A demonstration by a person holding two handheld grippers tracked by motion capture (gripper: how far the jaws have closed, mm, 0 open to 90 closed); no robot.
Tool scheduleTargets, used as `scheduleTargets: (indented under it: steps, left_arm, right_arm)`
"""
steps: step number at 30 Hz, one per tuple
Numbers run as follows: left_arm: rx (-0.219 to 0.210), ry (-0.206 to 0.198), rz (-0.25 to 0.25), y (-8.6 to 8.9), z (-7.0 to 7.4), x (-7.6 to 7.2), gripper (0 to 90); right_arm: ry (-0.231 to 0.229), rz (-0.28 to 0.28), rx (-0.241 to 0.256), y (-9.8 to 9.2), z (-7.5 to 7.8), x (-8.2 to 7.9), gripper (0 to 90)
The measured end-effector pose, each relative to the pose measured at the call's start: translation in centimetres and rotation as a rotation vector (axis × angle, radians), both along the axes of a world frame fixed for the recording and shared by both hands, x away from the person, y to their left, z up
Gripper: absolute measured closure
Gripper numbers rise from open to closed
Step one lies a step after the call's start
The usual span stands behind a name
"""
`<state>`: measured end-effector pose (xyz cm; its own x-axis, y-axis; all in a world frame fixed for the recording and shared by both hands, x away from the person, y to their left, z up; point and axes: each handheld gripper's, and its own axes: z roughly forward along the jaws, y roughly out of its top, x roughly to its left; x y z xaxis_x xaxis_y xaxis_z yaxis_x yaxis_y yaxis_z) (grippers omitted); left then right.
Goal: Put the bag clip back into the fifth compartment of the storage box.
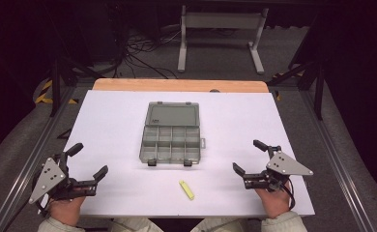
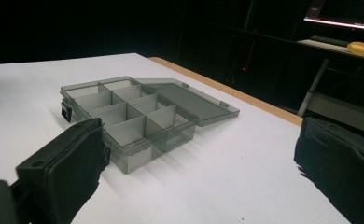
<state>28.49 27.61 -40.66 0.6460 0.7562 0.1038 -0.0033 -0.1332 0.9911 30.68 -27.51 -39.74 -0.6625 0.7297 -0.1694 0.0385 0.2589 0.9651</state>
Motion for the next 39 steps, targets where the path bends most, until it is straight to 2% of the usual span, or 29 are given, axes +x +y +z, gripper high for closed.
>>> scheduleTargets:
  steps: [6, 11, 14, 17, 22, 31, 34, 39]
  left_arm:
    - [-0.006, 0.008, 0.008, -0.2, 0.2, -0.1, 0.2]
    - [0.000, 0.041, -0.024, -0.3, 0.2, 0.1, 1.0]
    - [0.008, 0.041, -0.043, -0.6, 0.2, 0.2, 1.8]
    - [0.013, 0.069, -0.071, -0.9, 0.3, 0.2, 3.9]
    - [-0.003, 0.075, -0.094, -1.4, 0.4, 0.3, 4.2]
    - [-0.006, 0.081, -0.153, -3.5, 1.0, 0.7, 4.0]
    - [-0.018, 0.084, -0.185, -4.8, 1.3, 1.2, 3.9]
    - [-0.005, 0.087, -0.235, -6.6, 1.8, 1.5, 3.5]
  right_arm:
    - [0.001, -0.002, 0.001, -0.1, 0.0, 0.0, 2.3]
    - [0.005, -0.005, 0.005, -0.1, 0.0, 0.1, 2.3]
    - [0.005, -0.006, 0.004, -0.1, 0.0, 0.1, 2.3]
    - [0.004, -0.008, 0.005, -0.2, 0.0, 0.0, 2.3]
    - [0.008, -0.009, 0.007, -0.3, 0.0, 0.1, 2.3]
    - [0.014, -0.006, 0.009, -0.3, -0.1, 0.2, 2.3]
    - [0.015, -0.005, 0.010, -0.2, -0.1, 0.2, 2.3]
    - [0.015, -0.005, 0.010, -0.3, -0.1, 0.2, 2.3]
